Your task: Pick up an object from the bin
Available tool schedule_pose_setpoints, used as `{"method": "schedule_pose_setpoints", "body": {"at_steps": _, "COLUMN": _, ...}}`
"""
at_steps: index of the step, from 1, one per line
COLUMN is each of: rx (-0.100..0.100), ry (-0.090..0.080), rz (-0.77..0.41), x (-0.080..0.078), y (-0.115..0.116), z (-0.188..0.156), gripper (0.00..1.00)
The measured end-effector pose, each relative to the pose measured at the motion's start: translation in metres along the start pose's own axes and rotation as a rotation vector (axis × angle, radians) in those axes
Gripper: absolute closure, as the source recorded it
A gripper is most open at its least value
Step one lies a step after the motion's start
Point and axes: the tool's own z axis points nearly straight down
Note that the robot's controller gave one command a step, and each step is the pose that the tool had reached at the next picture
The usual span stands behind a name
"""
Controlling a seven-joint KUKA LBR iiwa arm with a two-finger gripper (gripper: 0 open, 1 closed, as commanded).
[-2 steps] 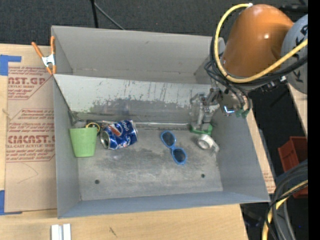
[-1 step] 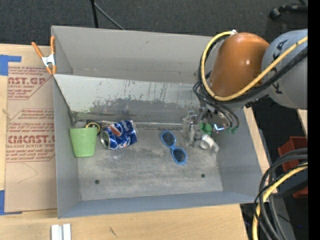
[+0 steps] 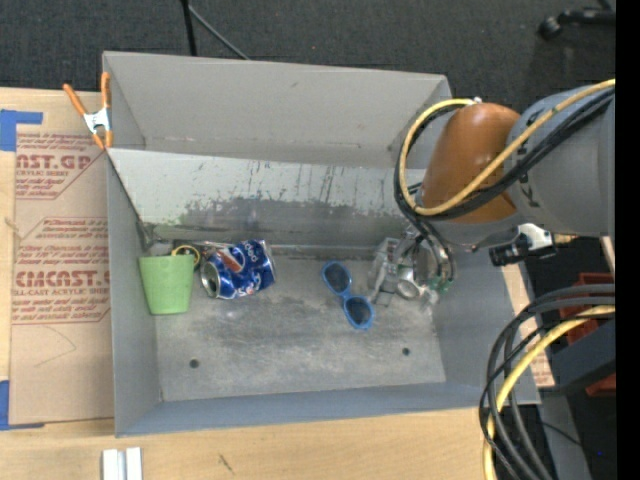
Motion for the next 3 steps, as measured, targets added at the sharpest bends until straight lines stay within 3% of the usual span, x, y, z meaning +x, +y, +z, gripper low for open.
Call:
{"method": "schedule_pose_setpoints", "body": {"at_steps": 1, "rx": 0.0, "ry": -0.005, "rz": -0.002, "x": -0.001, "y": 0.001, "z": -0.002, "gripper": 0.0}}
{"method": "schedule_pose_setpoints", "body": {"at_steps": 2, "rx": -0.004, "ry": -0.001, "rz": 0.03, "x": 0.001, "y": 0.072, "z": 0.056, "gripper": 0.0}}
{"method": "schedule_pose_setpoints", "body": {"at_steps": 3, "rx": -0.002, "ry": -0.007, "rz": 0.033, "x": -0.002, "y": 0.068, "z": 0.052, "gripper": 1.0}}
